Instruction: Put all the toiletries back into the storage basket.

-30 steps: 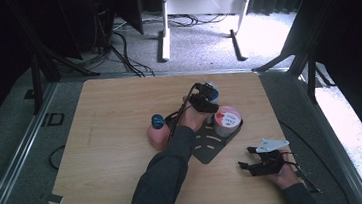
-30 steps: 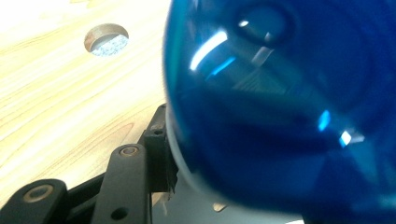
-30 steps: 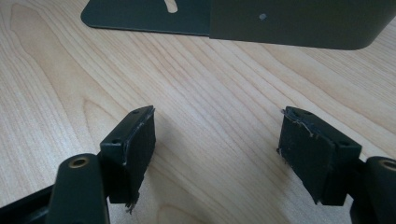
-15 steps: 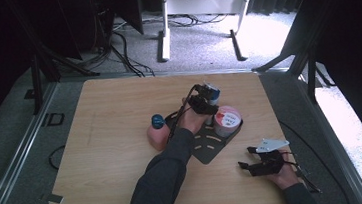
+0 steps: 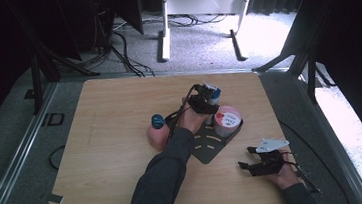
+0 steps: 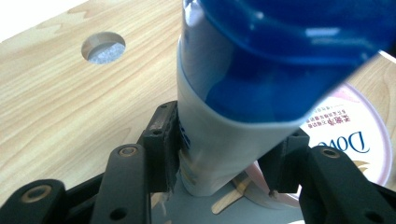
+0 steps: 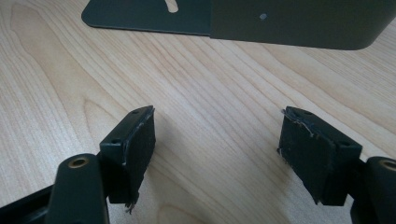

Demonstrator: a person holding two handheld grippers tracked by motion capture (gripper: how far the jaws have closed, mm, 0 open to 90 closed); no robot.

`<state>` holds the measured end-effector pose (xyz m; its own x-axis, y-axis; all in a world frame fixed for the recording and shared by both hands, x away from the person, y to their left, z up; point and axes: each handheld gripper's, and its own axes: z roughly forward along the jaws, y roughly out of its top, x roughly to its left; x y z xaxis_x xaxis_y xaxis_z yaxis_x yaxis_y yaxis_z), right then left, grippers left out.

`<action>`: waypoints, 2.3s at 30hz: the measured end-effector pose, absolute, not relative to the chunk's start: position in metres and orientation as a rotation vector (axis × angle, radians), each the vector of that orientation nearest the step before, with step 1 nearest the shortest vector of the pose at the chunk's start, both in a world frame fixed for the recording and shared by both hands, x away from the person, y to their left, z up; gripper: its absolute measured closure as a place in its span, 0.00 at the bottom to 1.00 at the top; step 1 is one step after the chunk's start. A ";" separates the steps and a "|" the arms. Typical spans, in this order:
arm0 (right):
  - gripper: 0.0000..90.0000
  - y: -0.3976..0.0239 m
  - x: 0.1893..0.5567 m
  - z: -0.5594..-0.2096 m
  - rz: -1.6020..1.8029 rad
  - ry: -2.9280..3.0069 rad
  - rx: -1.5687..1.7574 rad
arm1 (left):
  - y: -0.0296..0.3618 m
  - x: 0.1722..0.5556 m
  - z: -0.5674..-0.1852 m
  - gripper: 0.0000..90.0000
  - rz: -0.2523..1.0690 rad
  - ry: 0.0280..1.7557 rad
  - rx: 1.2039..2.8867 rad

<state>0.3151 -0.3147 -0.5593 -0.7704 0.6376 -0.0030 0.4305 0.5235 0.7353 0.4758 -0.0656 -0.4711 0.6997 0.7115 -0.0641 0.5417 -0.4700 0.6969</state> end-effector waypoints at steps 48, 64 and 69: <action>0.30 -0.315 0.315 -0.559 1.091 2.494 0.897 | -0.037 0.423 -0.426 0.47 0.318 0.851 2.203; 0.30 -0.315 0.315 -0.559 1.091 2.494 0.898 | -0.007 0.414 -0.415 0.31 0.369 0.818 2.166; 0.30 -0.315 0.315 -0.559 1.091 2.494 0.897 | 0.001 0.412 -0.414 0.31 0.386 0.821 2.159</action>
